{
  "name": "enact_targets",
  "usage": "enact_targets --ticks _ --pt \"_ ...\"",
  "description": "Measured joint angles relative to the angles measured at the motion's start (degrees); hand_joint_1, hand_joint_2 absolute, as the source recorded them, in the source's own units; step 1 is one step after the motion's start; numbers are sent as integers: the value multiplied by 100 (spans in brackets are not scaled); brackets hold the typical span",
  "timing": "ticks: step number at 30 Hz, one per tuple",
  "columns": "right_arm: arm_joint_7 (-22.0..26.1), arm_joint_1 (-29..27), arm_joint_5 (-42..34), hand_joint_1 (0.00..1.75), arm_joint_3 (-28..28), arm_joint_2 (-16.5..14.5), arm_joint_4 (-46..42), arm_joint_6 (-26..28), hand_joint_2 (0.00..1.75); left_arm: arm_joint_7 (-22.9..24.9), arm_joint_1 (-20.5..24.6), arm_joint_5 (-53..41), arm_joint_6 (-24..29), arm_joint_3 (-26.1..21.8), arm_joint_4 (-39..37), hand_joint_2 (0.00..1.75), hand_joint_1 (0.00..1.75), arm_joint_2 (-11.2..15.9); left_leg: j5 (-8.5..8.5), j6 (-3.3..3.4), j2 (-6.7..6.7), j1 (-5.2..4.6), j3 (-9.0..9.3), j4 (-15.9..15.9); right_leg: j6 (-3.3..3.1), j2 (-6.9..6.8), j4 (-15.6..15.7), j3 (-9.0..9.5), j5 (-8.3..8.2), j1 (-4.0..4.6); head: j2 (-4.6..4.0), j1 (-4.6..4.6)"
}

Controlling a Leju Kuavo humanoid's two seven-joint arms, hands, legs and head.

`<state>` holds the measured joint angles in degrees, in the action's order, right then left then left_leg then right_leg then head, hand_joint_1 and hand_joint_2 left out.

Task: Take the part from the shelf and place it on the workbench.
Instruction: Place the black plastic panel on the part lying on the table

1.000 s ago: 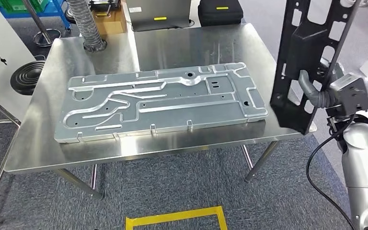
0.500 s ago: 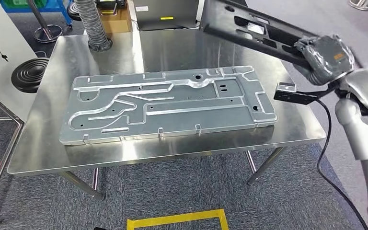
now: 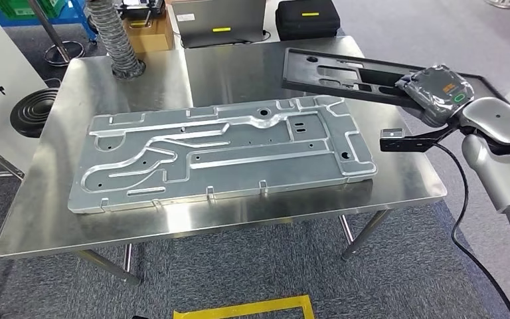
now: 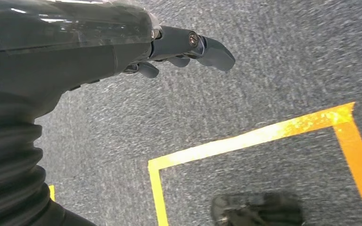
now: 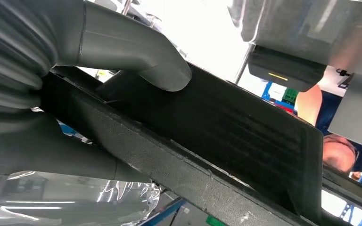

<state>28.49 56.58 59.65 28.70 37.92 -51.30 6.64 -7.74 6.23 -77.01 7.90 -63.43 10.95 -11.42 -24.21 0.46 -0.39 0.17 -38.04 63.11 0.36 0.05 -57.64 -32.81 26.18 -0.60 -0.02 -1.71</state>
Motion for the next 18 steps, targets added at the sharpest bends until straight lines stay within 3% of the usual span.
enact_targets --ticks 2,6,8,10,11,12,13,15,16,18 --pt "68 -30 -120 171 43 -38 106 59 175 2 6 7 2 0 0 175 0 1 85 44 -1 -17 175 -397 49 13 -7 12 32 16 0 0" --pt "156 -181 -325 171 124 -222 336 290 175 1 15 8 14 -2 0 175 0 1 59 136 -2 5 258 -530 164 12 -89 -28 109 0 0 0" --pt "141 -250 -363 171 154 -358 493 466 175 -2 34 3 15 0 0 175 0 -2 58 175 -3 22 303 -573 211 1 -615 -292 351 -18 0 1" --pt "104 -358 -371 171 182 -522 674 618 175 -5 44 -2 15 1 0 175 0 -4 31 193 -3 23 325 -569 252 0 -1365 -729 599 -32 0 1" --pt "89 -432 -370 171 199 -606 764 679 175 -7 45 -2 15 1 0 175 0 -5 14 193 -6 23 340 -564 266 -1 -1577 -883 606 -44 0 1" --pt "85 -496 -364 171 222 -679 835 722 175 -9 47 -1 15 1 0 175 0 -5 -5 190 -9 23 354 -555 274 -1 -1587 -940 509 -57 0 1" --pt "88 -541 -358 171 245 -748 897 757 175 -9 51 1 15 0 0 175 0 -5 -30 179 -16 24 367 -538 276 -3 -1372 -889 310 -70 0 1" --pt "109 -551 -353 171 279 -877 1014 801 175 -10 67 13 20 0 0 175 0 -5 -91 141 -30 27 387 -491 258 -7 -610 -593 -113 -82 0 1" --pt "130 -529 -347 171 290 -951 1080 804 175 -12 75 30 28 -1 0 175 0 -4 -120 111 -32 22 387 -464 234 -5 -294 -460 -230 -64 0 0" --pt "168 -483 -324 171 318 -1109 1224 777 175 -16 70 77 51 -5 0 175 0 -2 -154 50 -25 14 386 -454 163 10 -93 -363 -221 -24 0 0"
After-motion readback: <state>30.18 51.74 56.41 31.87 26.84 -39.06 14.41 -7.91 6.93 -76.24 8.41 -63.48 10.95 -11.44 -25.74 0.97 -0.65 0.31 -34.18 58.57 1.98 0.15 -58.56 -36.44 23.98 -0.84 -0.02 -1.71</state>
